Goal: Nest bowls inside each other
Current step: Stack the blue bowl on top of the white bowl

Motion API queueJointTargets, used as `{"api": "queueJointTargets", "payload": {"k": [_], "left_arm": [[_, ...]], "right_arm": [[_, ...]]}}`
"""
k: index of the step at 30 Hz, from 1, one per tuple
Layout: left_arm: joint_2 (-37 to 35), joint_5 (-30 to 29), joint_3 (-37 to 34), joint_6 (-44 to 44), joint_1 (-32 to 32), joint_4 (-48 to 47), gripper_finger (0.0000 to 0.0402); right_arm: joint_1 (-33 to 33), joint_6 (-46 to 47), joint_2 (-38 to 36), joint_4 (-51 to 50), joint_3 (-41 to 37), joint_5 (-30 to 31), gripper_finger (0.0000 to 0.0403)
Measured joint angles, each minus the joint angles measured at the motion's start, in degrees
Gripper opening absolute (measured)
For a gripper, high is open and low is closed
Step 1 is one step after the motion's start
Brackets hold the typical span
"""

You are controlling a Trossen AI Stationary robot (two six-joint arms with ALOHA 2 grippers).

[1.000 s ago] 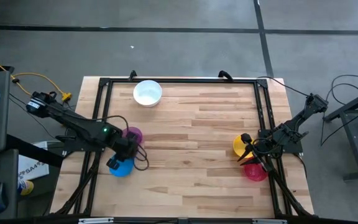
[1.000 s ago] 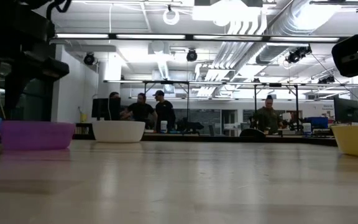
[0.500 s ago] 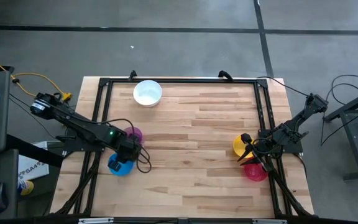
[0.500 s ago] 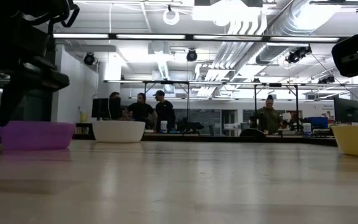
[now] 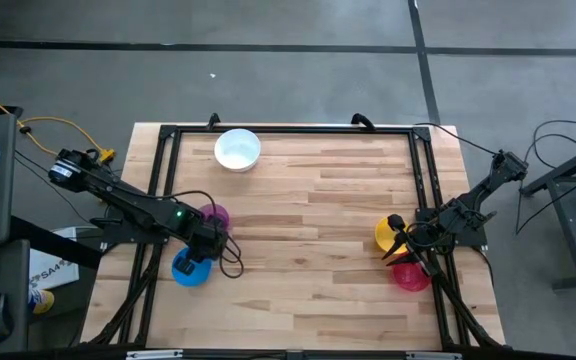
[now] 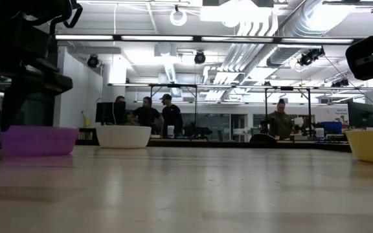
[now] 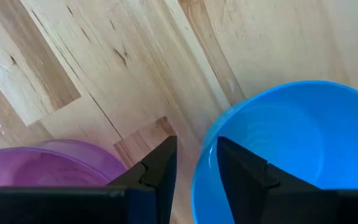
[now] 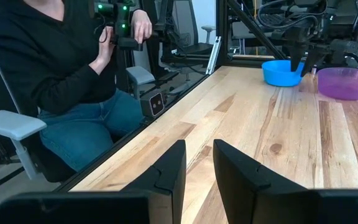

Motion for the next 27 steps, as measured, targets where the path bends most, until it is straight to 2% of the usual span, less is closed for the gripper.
{"api": "queueJointTargets", "payload": {"k": [20,23,27], "left_arm": [[0.0,1.8,0.0,-3.8,0.0,-1.1,0.0113],[0.0,1.8,0.0,-3.5,0.0,-1.0,0.0095],[0.0,1.8,0.0,-3.5,0.0,-1.0,0.0046]], "right_arm": [[0.0,0.0,0.0,0.0,0.0,0.0,0.0075],[0.0,0.0,0.0,0.0,0.0,0.0,0.0075],[0.0,0.0,0.0,0.0,0.0,0.0,0.0075]]}}
